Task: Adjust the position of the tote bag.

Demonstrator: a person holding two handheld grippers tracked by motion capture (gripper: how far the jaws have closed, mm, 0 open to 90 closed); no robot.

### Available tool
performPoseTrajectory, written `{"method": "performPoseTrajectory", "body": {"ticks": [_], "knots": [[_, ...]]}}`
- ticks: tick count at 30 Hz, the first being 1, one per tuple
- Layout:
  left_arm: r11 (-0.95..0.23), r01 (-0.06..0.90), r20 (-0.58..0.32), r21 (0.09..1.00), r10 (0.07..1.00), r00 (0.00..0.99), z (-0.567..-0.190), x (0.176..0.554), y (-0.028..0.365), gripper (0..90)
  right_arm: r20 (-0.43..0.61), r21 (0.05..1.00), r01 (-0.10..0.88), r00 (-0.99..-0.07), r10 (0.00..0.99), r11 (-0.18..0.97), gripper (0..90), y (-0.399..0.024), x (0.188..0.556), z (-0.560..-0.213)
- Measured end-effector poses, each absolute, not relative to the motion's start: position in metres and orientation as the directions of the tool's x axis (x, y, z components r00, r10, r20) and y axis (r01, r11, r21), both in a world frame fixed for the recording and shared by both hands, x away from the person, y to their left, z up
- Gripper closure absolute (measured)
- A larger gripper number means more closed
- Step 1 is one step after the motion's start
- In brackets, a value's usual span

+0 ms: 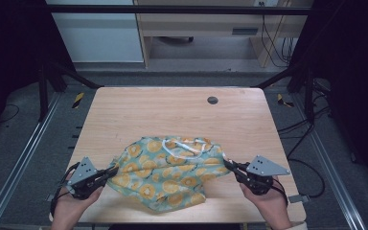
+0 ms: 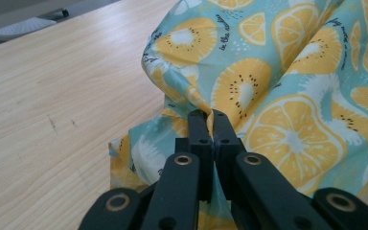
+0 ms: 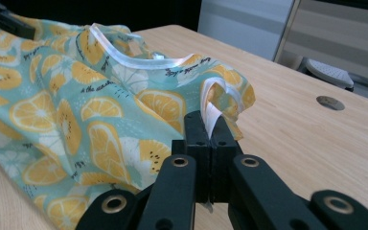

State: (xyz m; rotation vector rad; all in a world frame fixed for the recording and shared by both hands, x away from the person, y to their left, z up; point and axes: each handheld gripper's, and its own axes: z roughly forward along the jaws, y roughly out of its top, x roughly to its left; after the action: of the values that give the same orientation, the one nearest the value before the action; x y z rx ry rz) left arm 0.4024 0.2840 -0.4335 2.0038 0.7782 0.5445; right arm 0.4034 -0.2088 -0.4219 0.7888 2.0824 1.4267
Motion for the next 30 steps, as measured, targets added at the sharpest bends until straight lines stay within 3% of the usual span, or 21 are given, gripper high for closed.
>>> {"method": "performPoseTrajectory", "body": {"ticks": [22, 30], "knots": [[-0.547, 0.34, 0.149, 0.765, 0.664, 0.733, -0.449, 0.408, 0.274, 90.0, -0.065, 0.894, 0.236, -0.772, 0.632, 0.38, 89.8, -0.204, 0.408, -0.439], [-0.604, 0.346, 0.18, 0.718, 0.641, 0.746, -0.457, 0.41, 0.267, 89.9, -0.113, 0.848, 0.241, -0.788, 0.605, 0.471, 89.8, -0.2, 0.41, -0.448]]}}
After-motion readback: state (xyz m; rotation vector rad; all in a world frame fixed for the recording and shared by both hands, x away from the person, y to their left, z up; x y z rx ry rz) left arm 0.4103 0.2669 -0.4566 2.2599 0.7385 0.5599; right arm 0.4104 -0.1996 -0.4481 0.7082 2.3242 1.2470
